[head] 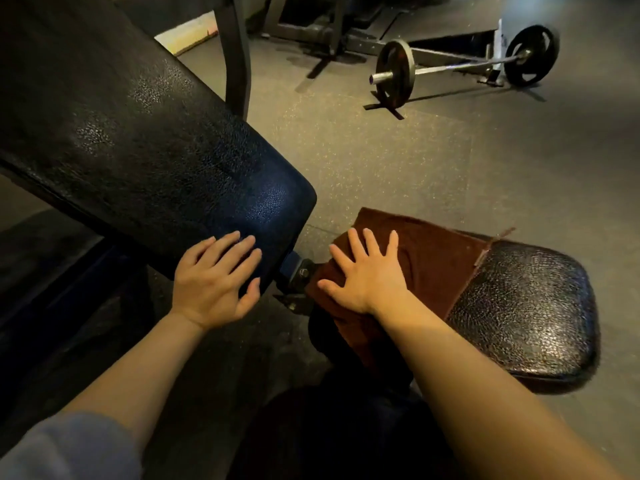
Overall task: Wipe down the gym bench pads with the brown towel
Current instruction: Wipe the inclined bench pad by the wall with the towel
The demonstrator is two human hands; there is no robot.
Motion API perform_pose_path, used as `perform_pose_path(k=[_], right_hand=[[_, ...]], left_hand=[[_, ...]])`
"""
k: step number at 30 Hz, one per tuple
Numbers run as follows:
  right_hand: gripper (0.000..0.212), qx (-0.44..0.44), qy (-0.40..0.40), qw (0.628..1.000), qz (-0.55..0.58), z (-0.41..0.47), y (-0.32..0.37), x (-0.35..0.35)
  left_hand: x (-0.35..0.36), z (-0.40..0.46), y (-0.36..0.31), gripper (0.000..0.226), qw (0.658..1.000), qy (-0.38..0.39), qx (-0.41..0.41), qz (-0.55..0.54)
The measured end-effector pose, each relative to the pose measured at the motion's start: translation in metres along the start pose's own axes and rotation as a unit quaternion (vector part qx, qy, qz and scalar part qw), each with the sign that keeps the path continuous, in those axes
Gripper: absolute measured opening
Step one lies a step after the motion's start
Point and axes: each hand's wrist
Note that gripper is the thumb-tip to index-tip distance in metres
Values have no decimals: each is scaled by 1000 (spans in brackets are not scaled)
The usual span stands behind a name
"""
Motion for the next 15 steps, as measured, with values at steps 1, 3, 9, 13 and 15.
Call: perform_pose_path(k=[1, 3, 9, 13, 15], right_hand=[[75, -5, 7, 1000, 7, -13, 5, 3], [68, -18, 29, 999, 31, -49, 6, 6], [54, 51, -22, 990, 127, -144, -62, 3], [30, 49, -9, 987, 154, -191, -110, -20], [27, 89, 36, 971, 218, -207, -120, -50]], left_hand=[[-3, 1, -1, 41, 1000, 28, -10, -4], [-16, 0, -7, 44, 993, 112, -37, -30], [-104, -25, -62, 43, 941, 289, -21, -174], [-199, -48, -116, 37, 895, 330, -49, -297], [-235, -42, -120, 35, 870, 356, -86, -330]])
Point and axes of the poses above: each hand's wrist, its own z-axis towards the middle knuckle, its own x-axis out of the palm, y = z × x, and after that the axes turned 7 degrees about y, right-handed
